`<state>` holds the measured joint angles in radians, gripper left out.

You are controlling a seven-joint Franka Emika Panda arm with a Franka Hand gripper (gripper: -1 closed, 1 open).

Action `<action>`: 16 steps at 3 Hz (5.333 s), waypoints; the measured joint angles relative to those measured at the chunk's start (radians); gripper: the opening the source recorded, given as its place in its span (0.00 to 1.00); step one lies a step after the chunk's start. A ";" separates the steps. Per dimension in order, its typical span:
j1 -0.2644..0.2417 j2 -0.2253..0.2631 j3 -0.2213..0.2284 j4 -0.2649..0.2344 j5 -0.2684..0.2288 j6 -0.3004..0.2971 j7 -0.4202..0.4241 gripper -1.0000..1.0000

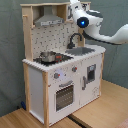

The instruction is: Play with the kitchen

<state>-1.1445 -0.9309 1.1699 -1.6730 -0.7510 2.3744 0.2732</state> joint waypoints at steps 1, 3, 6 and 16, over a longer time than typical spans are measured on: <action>0.080 -0.011 -0.007 -0.002 -0.003 -0.045 -0.055 1.00; 0.184 -0.162 0.011 -0.067 -0.005 -0.050 -0.127 1.00; 0.186 -0.408 0.091 -0.104 -0.011 0.082 -0.109 1.00; 0.200 -0.510 0.356 -0.365 -0.002 0.737 0.188 1.00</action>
<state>-0.9447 -1.4413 1.5261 -2.0380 -0.7527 3.1117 0.4613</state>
